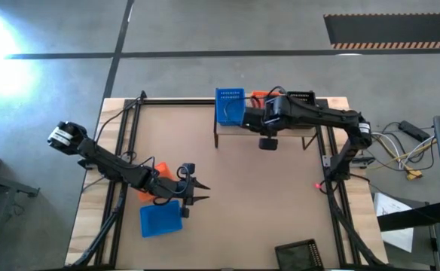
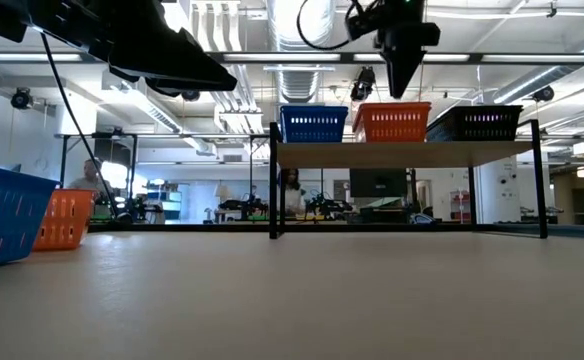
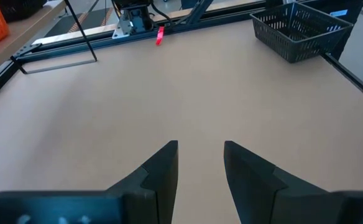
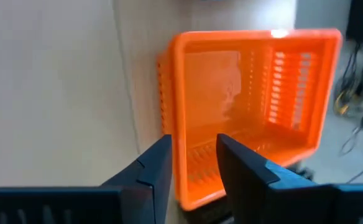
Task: Stack baskets on shelf by color
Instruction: Stack the bottom black bin on top of the other black bin on the shelf
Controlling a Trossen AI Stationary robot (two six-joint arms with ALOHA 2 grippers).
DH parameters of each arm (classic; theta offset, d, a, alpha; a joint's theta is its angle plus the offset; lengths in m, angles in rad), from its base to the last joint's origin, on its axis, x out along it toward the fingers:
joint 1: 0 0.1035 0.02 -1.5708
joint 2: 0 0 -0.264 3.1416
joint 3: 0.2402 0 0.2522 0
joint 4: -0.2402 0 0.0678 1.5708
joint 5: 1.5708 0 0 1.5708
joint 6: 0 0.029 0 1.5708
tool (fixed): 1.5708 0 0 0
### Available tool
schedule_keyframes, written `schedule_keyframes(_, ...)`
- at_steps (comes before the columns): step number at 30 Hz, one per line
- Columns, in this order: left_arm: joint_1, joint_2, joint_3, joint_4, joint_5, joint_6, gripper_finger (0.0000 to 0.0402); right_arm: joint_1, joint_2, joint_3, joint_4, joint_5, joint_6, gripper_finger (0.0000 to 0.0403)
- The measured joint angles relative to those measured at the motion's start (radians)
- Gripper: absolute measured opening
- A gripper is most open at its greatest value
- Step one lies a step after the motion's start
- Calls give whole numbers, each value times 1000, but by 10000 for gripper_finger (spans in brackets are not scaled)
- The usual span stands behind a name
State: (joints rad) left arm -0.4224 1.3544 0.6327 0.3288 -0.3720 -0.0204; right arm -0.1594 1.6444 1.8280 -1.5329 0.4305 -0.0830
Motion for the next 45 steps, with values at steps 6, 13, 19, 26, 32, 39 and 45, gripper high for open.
schedule_keyframes(6, 0, 0, 0, -1, 0, 0, 114, 160, -43, -3, 3, -37, 244, 108)
schedule_keyframes(13, 0, 0, 0, -2, 0, 0, 114, 547, -37, -33, 80, -26, 613, 80)
schedule_keyframes(19, -3, 0, -1, -3, 0, 0, 114, 866, 19, -140, 297, 2, 1060, 61)
schedule_keyframes(26, -4, 0, -2, -2, 0, 1, 114, 1068, 114, -163, 335, -124, 1690, 83)
schedule_keyframes(32, -4, 0, -2, -3, 0, 1, 114, 1142, 183, -164, 441, -196, 1968, 153)
schedule_keyframes(39, -4, 0, -2, -4, 0, 10, 114, 1128, 271, -164, 562, -226, 2105, 218)
schedule_keyframes(45, -4, 0, -10, -2, 0, 10, 114, 1115, 333, -164, 574, -336, 2128, 213)
